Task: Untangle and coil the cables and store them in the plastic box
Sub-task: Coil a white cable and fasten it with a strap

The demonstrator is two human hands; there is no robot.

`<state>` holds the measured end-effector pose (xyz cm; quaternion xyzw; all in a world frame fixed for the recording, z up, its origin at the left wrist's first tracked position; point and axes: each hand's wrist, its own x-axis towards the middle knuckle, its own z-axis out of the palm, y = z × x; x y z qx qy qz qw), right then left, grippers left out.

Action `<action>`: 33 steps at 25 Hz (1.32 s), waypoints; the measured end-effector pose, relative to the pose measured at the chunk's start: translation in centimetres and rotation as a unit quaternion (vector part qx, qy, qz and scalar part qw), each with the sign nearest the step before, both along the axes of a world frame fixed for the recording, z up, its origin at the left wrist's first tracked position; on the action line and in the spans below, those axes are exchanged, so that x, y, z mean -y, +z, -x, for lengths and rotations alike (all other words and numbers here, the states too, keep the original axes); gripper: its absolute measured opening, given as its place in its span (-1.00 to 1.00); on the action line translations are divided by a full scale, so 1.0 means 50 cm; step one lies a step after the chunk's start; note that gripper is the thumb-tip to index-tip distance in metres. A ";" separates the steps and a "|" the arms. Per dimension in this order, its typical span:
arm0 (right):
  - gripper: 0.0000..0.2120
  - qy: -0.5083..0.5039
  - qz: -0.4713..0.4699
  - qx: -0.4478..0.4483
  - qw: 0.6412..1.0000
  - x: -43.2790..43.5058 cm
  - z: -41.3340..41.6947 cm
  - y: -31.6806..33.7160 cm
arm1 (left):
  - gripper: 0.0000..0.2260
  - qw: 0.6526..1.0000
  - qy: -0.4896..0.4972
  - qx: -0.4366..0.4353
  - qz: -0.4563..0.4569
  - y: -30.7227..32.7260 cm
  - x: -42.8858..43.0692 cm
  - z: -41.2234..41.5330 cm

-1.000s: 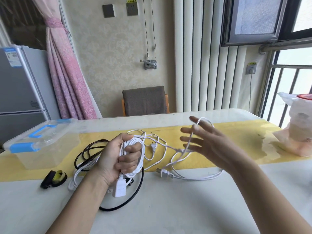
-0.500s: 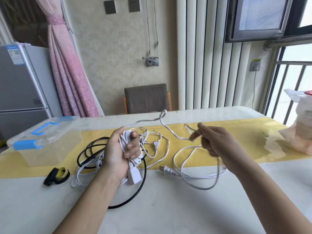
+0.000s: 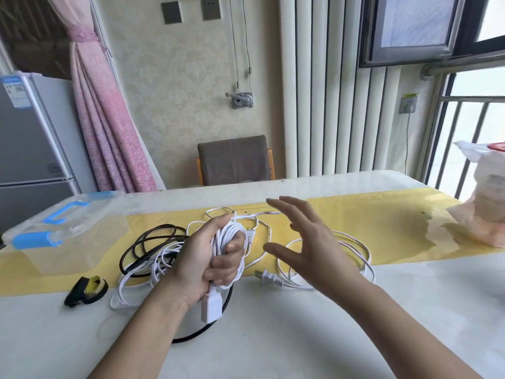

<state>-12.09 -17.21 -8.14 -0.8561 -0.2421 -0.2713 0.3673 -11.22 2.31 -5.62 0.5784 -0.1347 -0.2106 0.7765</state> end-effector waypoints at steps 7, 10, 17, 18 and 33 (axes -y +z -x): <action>-0.89 -0.070 0.007 0.048 0.996 -0.005 -0.012 -0.008 | -0.62 0.956 -0.177 -0.040 0.230 -0.016 -0.004 -0.023; -0.92 -0.055 0.070 0.015 0.996 -0.026 -0.005 -0.016 | -0.57 0.920 -0.180 -0.069 0.342 -0.020 0.003 -0.030; -0.80 0.051 0.144 0.002 0.988 -0.058 0.007 -0.034 | -0.80 0.905 -0.067 -0.103 0.407 -0.016 -0.002 -0.025; -0.78 0.058 0.122 -0.002 0.991 -0.059 0.008 -0.032 | -0.81 0.904 -0.057 -0.105 0.410 -0.010 -0.007 -0.022; -0.70 0.164 -0.166 -0.258 0.938 -0.070 0.042 0.002 | -0.94 0.919 -0.041 -0.073 0.385 0.000 -0.017 -0.006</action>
